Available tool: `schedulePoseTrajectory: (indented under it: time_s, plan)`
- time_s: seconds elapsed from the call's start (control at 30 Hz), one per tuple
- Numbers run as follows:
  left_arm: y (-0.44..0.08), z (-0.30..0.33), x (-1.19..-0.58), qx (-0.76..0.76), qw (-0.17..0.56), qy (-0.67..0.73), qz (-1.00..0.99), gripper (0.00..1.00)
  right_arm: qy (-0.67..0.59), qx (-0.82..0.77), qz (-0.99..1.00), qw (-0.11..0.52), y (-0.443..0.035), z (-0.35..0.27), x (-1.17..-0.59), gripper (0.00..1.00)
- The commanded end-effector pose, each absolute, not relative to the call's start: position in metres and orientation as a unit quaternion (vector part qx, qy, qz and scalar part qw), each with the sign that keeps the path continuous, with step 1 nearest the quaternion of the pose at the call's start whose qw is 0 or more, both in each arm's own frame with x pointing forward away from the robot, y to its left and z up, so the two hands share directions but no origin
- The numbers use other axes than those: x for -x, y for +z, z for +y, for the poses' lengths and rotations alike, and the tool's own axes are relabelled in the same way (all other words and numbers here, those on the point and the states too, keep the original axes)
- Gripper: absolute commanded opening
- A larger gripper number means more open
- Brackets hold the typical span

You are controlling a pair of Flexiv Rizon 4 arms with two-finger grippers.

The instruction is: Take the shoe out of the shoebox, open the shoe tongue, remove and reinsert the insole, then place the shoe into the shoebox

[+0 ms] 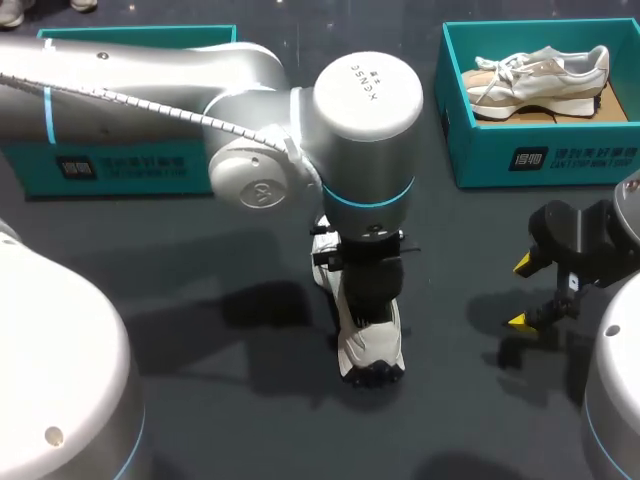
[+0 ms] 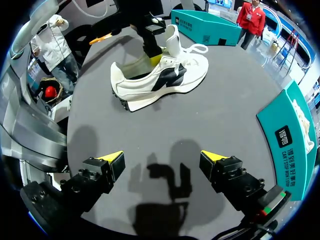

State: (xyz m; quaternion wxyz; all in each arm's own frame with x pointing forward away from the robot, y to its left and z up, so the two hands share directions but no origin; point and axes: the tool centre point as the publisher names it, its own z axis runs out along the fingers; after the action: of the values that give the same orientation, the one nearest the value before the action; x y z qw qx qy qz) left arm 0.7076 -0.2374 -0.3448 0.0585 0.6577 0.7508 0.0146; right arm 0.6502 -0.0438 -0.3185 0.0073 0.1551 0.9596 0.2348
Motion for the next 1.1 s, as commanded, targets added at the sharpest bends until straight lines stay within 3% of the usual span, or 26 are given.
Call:
schedulePoseTrajectory:
  time_s: [0.03,0.13,0.17,0.3,0.4,0.5,1.1]
  plan:
    - [-0.347,-0.241,-0.709,-0.655,0.05,0.02,0.754,0.14,0.233,-0.156,0.96,0.009,-0.318,-0.044,-0.648,1.0]
    - [-0.346,-0.237,-0.71,-0.65,0.046,0.02,0.759,0.27,0.233,-0.156,0.96,0.009,-0.318,-0.044,-0.648,1.0]
    - [-0.345,-0.236,-0.71,-0.648,0.044,0.02,0.76,0.36,0.233,-0.156,0.96,0.009,-0.318,-0.044,-0.648,1.0]
    - [-0.344,-0.231,-0.71,-0.643,0.04,0.021,0.765,0.49,0.233,-0.156,0.96,0.009,-0.318,-0.044,-0.648,1.0]
    - [-0.342,-0.228,-0.71,-0.64,0.035,0.023,0.767,0.71,0.233,-0.156,0.96,0.009,-0.318,-0.044,-0.648,1.0]
    - [-0.341,-0.227,-0.709,-0.639,0.029,0.022,0.768,1.0,0.233,-0.156,0.96,0.009,-0.318,-0.044,-0.648,1.0]
    - [-0.327,-0.229,-0.718,-0.644,0.016,-0.008,0.764,1.0,0.233,-0.156,0.96,0.009,-0.318,-0.044,-0.648,1.0]
